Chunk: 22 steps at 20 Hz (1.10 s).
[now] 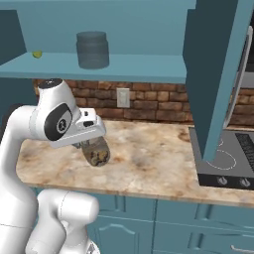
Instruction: Pick the jar and jar from the dining table and place them in the open cabinet. Close the cabinet after placing the objects.
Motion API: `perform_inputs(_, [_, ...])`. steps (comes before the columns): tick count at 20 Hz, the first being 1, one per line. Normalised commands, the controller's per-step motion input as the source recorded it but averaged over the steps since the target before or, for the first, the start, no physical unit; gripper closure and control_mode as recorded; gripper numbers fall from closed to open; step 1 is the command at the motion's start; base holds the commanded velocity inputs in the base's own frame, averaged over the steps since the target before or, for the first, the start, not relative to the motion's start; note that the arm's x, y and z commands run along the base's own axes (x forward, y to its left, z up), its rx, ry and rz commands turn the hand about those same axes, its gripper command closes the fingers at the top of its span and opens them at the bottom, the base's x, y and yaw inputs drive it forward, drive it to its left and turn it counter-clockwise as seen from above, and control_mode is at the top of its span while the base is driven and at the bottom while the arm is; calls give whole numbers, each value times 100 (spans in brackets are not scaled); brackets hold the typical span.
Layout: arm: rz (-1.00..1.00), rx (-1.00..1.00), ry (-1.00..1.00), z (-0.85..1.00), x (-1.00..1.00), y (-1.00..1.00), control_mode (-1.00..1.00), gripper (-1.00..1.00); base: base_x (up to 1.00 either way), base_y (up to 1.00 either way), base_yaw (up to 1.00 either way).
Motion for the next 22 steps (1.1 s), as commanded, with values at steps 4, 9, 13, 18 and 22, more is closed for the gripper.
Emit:
perform_inputs(4, [0,0,0,0,0,0,100,100,0,18,-3])
perform_inputs(9, [0,0,0,0,0,0,100,100,0,10,-1])
perform_inputs(13, [0,0,0,0,0,0,100,100,0,0,0])
perform_inputs(18, [0,0,0,0,0,0,100,100,0,0,0])
perform_inputs(22, [0,-1,-4,8,0,5,-100,100,0,0,0])
